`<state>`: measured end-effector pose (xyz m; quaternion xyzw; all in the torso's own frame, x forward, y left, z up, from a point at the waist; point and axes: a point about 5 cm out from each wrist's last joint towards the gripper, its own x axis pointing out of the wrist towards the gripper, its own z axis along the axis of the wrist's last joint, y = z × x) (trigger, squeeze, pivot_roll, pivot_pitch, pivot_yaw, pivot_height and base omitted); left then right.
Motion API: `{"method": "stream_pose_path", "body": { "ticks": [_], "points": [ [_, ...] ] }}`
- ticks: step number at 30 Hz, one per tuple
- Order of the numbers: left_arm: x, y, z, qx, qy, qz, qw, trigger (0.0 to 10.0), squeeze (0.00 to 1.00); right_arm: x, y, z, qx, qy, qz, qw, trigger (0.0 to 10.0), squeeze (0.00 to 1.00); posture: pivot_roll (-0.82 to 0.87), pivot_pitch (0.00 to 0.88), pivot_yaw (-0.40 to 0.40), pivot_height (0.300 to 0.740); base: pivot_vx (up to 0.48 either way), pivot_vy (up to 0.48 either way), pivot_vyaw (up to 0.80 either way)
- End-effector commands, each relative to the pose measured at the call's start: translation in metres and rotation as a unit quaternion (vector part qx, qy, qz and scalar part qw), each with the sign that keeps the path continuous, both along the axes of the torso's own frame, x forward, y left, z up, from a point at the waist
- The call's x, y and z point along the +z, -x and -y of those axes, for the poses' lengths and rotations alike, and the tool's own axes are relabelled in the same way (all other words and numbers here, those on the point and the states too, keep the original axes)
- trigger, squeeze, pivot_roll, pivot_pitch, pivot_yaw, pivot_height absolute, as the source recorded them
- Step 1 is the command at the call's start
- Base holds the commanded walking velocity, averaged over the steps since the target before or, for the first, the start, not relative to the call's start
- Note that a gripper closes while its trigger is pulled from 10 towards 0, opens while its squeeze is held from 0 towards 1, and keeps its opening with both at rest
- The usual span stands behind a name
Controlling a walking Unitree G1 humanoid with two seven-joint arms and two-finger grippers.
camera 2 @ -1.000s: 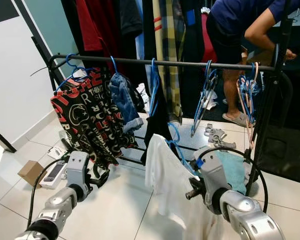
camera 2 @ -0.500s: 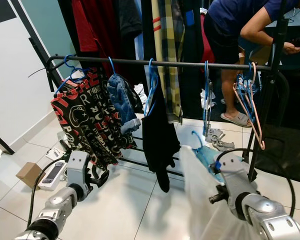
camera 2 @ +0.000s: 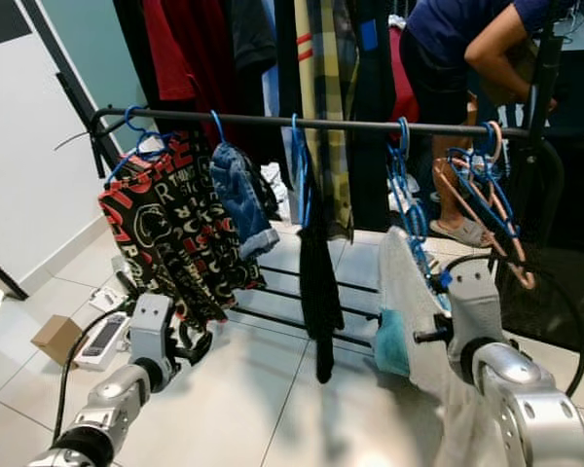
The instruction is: Hang hanger
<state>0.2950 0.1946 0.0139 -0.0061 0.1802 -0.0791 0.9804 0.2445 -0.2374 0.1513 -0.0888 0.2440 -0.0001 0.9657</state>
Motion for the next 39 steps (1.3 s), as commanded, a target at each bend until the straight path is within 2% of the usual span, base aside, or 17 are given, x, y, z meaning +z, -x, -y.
{"method": "stream_pose_path", "body": {
  "ticks": [1,6,11,18,26,39],
  "points": [
    [-0.001,0.002,-0.009,0.007,-0.007,-0.003,1.000,10.0,0.00,0.008,-0.008,-0.003,-0.001,0.000,0.038,0.999,10.0,0.00,-0.13,0.000,0.145,0.740,0.000,0.000,0.00],
    [0.000,0.001,-0.008,0.005,-0.005,0.001,1.000,10.0,0.00,0.012,-0.013,-0.007,0.008,-0.012,0.059,0.998,10.0,0.00,-0.13,0.000,0.144,0.740,0.000,0.000,0.00],
    [0.002,0.001,-0.007,0.002,-0.003,0.007,1.000,10.0,0.00,0.021,-0.022,-0.027,0.081,-0.035,0.099,0.991,10.0,0.00,-0.13,0.000,0.140,0.740,0.000,0.000,0.00],
    [0.001,0.002,-0.006,0.002,-0.002,0.006,1.000,10.0,0.00,0.025,-0.026,-0.029,0.088,-0.039,0.114,0.989,10.0,0.00,-0.13,0.000,0.141,0.740,0.000,0.000,0.00],
    [-0.002,0.004,-0.003,-0.002,0.001,0.003,1.000,10.0,0.00,0.033,-0.035,-0.026,0.082,-0.030,0.134,0.987,10.0,0.00,-0.13,0.000,0.135,0.740,0.299,0.000,0.00],
    [-0.004,0.006,-0.002,-0.002,0.002,0.001,1.000,10.0,0.00,0.034,-0.037,-0.029,0.097,-0.034,0.144,0.984,10.0,0.00,-0.13,0.000,0.132,0.740,0.348,0.000,0.00]
  ]
}}
